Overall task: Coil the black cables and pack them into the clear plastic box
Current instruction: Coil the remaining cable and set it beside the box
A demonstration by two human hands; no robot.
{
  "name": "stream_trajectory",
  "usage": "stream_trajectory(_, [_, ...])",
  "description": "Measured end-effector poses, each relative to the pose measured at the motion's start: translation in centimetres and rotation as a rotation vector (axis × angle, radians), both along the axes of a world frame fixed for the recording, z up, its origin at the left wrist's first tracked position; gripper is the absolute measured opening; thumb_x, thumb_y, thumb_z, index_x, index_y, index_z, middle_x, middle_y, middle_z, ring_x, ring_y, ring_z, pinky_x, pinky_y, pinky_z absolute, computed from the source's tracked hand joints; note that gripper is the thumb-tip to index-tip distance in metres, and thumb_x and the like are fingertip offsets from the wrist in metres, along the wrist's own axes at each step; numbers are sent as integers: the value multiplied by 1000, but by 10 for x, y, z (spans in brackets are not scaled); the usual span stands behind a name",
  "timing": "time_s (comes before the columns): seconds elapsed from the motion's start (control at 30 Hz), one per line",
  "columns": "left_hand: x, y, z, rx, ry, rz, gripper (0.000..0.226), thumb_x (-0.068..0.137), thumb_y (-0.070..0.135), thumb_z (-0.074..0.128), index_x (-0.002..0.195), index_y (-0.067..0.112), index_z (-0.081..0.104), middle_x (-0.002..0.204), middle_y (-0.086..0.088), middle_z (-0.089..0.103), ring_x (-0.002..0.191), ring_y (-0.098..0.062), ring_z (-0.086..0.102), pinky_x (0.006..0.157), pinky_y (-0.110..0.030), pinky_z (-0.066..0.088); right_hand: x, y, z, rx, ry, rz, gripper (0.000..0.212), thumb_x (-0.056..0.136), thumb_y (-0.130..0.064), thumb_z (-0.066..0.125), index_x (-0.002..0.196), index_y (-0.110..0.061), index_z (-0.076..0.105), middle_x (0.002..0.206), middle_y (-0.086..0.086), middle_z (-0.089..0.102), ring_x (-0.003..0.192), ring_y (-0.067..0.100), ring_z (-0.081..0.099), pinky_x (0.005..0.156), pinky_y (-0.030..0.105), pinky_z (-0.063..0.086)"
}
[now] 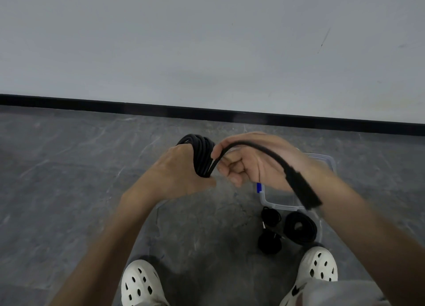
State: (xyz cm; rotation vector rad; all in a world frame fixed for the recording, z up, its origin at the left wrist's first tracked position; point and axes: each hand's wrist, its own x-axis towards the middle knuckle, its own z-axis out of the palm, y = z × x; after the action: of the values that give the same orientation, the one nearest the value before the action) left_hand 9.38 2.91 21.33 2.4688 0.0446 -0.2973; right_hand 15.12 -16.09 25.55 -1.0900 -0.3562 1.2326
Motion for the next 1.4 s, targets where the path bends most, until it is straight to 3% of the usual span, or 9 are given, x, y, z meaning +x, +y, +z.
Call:
stream_trajectory(0.3, [-4, -3, 5, -33, -4, -13, 38, 72, 41, 74, 69, 7, 57, 56, -1, 52, 49, -11, 48, 50, -32, 44, -2, -1, 4, 55, 71, -43, 34, 85, -16, 47, 108, 5, 59, 83, 18, 65, 66, 20, 64, 61, 27, 56])
stream_trajectory(0.53, [-4, -7, 9, -39, -1, -80, 26, 74, 38, 70, 70, 17, 56, 58, 3, 54, 52, -8, 52, 55, -30, 48, -6, -1, 2, 25, -94, -121, 29, 91, -22, 51, 109, -3, 63, 82, 16, 68, 67, 21, 66, 62, 26, 56])
stream_trajectory(0.73, [-10, -14, 20, -90, 89, -104, 58, 56, 50, 59, 96, 8, 61, 88, -11, 66, 75, -23, 65, 66, -46, 55, -7, 1, 0, -129, -375, -291, 31, 80, -30, 63, 98, -5, 65, 60, 2, 57, 49, 12, 50, 50, 19, 45])
stream_trajectory(0.9, [-13, -22, 25, -156, 120, -202, 47, 61, 40, 63, 95, 8, 59, 86, -12, 63, 76, -28, 63, 67, -45, 56, -5, 0, -2, -183, -665, -442, 21, 81, -21, 71, 97, -9, 65, 74, 1, 63, 64, 8, 56, 60, 23, 47])
stream_trajectory(1.0, [-15, -27, 32, -240, 129, -222, 24, 62, 33, 63, 80, 18, 58, 66, 7, 56, 56, -12, 55, 52, -29, 46, -5, -1, -4, -231, -822, -482, 27, 86, -11, 68, 111, -19, 61, 88, 3, 63, 75, 13, 61, 71, 33, 52])
stream_trajectory(1.1, [-16, -32, 39, -372, 137, -240, 18, 62, 24, 65, 67, 34, 51, 55, 17, 49, 48, -2, 47, 51, -18, 36, -7, -1, -4, -247, -902, -412, 40, 87, -14, 57, 122, -32, 57, 107, -5, 60, 94, 7, 60, 80, 28, 53])
stream_trajectory(1.2, [-17, -32, 43, -501, 136, -290, 25, 64, 15, 66, 63, 36, 52, 55, 14, 48, 48, -2, 45, 51, -20, 35, -6, 0, -4, -280, -917, -327, 35, 86, -19, 48, 114, -24, 66, 119, -12, 62, 111, 7, 57, 89, 28, 50])
stream_trajectory(1.3, [-18, -31, 45, -606, 151, -316, 20, 66, 6, 64, 70, 23, 54, 57, 9, 48, 50, -8, 46, 52, -23, 37, -5, 0, -3, -295, -809, -283, 29, 92, -25, 46, 106, -20, 71, 112, 1, 69, 105, 17, 63, 93, 35, 48])
stream_trajectory(1.4, [-18, -29, 47, -679, 142, -329, 24, 67, 0, 63, 73, 20, 53, 57, 8, 50, 50, -7, 47, 52, -21, 38, -7, 0, 0, -273, -762, -238, 30, 101, -22, 42, 107, -14, 70, 108, 2, 71, 102, 9, 64, 94, 26, 48])
